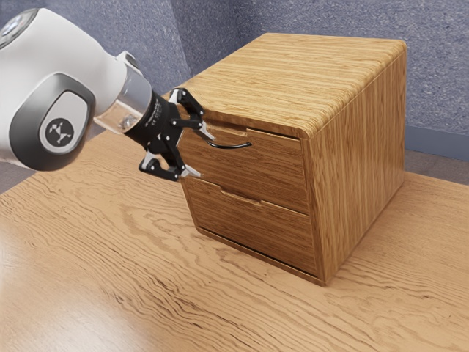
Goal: Pull the drawer handle with one arm to open the drawer
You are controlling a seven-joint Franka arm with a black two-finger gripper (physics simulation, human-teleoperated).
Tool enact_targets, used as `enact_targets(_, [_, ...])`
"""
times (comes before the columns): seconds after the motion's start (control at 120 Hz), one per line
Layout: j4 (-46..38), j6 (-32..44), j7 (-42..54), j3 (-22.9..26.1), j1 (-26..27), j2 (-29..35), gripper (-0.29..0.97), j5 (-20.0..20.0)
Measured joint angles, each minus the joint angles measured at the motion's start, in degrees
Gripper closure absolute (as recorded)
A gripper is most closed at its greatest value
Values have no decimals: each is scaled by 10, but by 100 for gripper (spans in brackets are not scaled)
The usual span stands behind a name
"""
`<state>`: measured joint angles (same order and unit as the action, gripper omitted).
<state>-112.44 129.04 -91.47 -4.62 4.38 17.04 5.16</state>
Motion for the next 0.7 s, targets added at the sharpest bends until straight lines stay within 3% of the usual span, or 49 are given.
enact_targets(0.7, [-2, 0, 57, -11, 4, -14, 34, 9])
